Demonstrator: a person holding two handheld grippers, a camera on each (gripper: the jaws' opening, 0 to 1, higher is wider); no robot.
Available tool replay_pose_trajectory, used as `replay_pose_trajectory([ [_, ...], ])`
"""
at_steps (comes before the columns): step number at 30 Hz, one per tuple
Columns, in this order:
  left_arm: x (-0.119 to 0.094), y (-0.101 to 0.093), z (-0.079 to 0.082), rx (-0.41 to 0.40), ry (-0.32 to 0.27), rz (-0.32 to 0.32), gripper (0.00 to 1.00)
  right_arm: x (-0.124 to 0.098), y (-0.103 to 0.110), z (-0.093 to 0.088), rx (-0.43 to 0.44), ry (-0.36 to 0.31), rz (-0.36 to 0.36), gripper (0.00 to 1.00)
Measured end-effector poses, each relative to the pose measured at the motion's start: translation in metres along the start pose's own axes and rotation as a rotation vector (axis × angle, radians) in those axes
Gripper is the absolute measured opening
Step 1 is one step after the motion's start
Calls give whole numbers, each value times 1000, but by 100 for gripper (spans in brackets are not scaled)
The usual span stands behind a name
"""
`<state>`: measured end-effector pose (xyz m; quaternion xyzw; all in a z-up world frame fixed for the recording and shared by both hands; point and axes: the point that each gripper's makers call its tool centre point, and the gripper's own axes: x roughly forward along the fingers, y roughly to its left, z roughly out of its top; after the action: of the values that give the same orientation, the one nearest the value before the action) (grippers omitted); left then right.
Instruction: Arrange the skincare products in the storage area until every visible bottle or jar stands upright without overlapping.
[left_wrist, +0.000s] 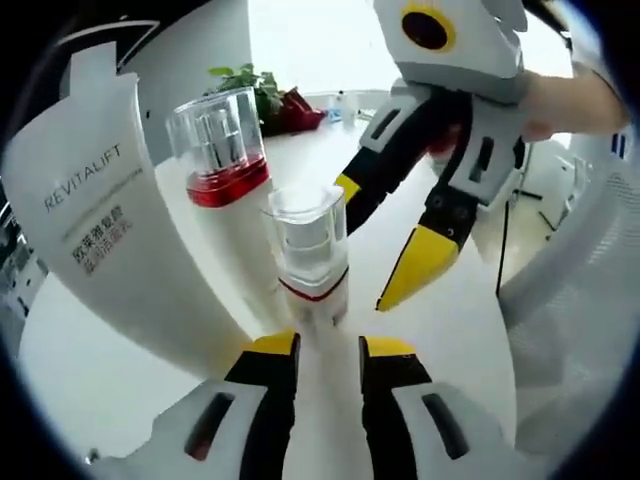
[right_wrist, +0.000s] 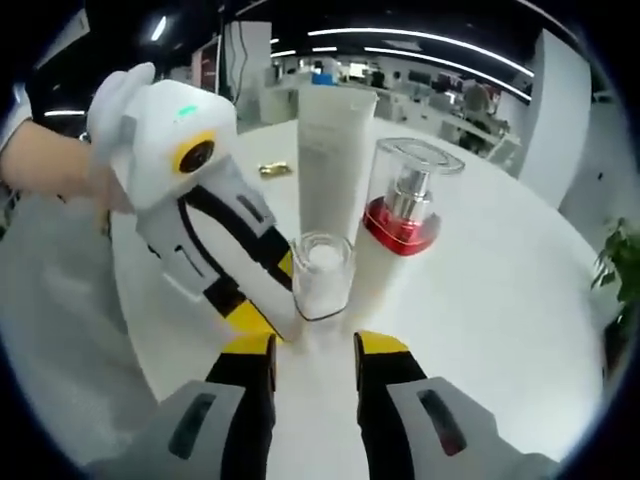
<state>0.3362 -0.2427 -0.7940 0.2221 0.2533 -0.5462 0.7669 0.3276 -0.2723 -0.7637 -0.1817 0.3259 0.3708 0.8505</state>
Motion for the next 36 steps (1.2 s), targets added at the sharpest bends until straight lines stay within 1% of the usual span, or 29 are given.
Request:
replay_pose_trajectory([
  [5,-8,-1,-3,-7,11,10,29,-7,-1,-3,6,8,-17,45],
  [10,-20,-2,-2,-24,14,32,33,-15,2,0,18,2,-26,48],
  [16,-40,-7,-5,-50,10,59,37,-25,15,4,19,-8,-22,52],
  [17,-44,-8,-5,-72,-7,68,38,-26,17,5,18,-10,-19,52],
  [18,-47,-9,-7,-92,-2,69,40,-27,21,6,18,-12,-14,52],
  [20,-54,-9,-12,-98,-3,86,41,-28,26,6,19,-15,-10,53],
  [21,-60,-12,-13,-126,-8,94,42,-28,28,6,18,-15,-8,54],
  [22,-63,-14,-14,-138,-7,94,43,-29,31,6,19,-17,-4,55],
  [24,-71,-16,-16,-159,-31,112,45,-29,37,7,24,-23,1,57],
  [25,-76,-20,-19,-187,-24,118,46,-28,39,7,28,-27,7,58],
  [27,-81,-21,-22,-191,-27,133,48,-29,45,6,34,-26,16,59],
  [29,-88,-22,-27,-219,-28,149,50,-30,51,6,33,-26,23,60],
  [32,-103,-24,-34,-261,-44,177,54,-33,57,7,41,-32,23,62],
  [36,-124,-27,-40,-315,-71,210,58,-38,64,14,69,-57,13,65],
])
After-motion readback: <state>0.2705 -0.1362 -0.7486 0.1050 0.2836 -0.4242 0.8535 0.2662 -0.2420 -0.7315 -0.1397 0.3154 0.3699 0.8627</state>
